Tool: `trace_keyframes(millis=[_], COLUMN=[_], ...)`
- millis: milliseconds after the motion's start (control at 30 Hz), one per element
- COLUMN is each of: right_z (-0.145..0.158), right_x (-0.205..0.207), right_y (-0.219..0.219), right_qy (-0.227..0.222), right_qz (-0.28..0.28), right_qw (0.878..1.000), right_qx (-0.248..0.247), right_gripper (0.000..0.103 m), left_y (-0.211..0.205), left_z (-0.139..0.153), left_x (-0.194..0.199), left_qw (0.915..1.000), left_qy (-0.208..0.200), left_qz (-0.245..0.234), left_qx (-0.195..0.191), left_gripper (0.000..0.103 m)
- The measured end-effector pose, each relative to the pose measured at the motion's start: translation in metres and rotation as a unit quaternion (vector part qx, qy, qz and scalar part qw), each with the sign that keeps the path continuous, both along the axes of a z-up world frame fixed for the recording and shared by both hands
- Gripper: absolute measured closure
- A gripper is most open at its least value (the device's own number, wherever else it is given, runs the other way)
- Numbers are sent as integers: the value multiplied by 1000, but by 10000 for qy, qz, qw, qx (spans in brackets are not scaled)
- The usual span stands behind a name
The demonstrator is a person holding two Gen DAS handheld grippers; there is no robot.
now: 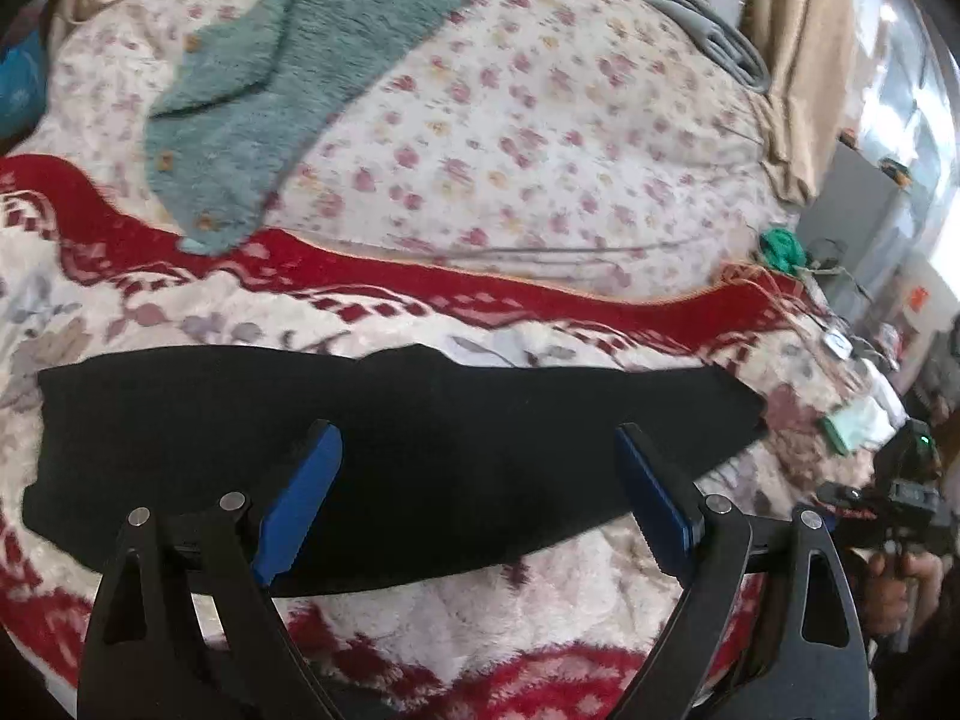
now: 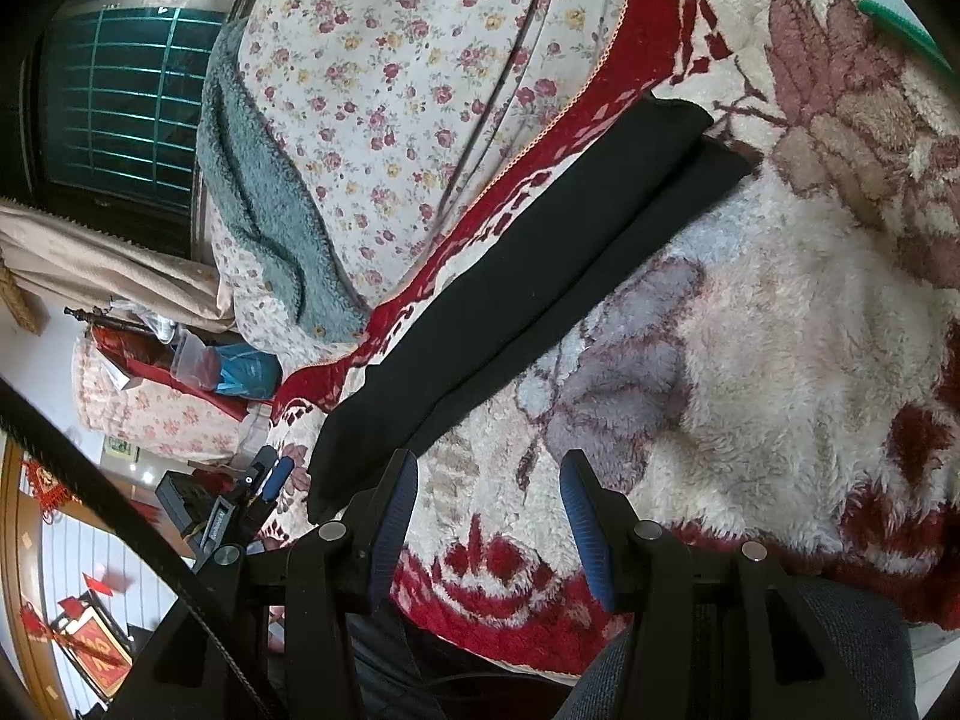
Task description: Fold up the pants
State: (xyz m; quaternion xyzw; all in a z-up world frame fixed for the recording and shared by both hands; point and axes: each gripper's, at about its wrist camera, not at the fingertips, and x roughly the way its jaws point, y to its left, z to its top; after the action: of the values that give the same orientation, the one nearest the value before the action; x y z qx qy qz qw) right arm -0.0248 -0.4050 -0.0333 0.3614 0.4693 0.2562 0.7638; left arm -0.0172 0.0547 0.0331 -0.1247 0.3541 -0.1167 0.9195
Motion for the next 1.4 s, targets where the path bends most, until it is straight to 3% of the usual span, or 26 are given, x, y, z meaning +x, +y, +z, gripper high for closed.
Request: trace_keyframes(millis=[267,367,600,700,1233,1400], right_z=[0,1,1,1,4,4], right_x=[-2,-2,-4,-4,-5,-6], right_y=[-3,-3,-3,-3,-5,-6], right_qy=[-30,-45,-45,-47,-66,-69], right_qz=[-16,-12,-25,-40,-139,-138], right_qw=[10000,10000,10000,10000,9998,9998], right_qx=[84,68,67,73,81,100], right_gripper=[55,55,55,55,55,55], left_y=[12,9,-9,-7,8,7], left_z=[4,7,14,12,4,3], left_x=[-5,-5,-14,-13,-8,-7], left_qw=[9980,9980,9972,9980,9978,9980], left_qy=[-182,-227,-528,-484,-308,-254], left_qz=[-155,-217,-522,-398,-164,-178], left_qx=[-581,-554,-101,-58,-557,-548], left_gripper=[12,12,12,12,12,12])
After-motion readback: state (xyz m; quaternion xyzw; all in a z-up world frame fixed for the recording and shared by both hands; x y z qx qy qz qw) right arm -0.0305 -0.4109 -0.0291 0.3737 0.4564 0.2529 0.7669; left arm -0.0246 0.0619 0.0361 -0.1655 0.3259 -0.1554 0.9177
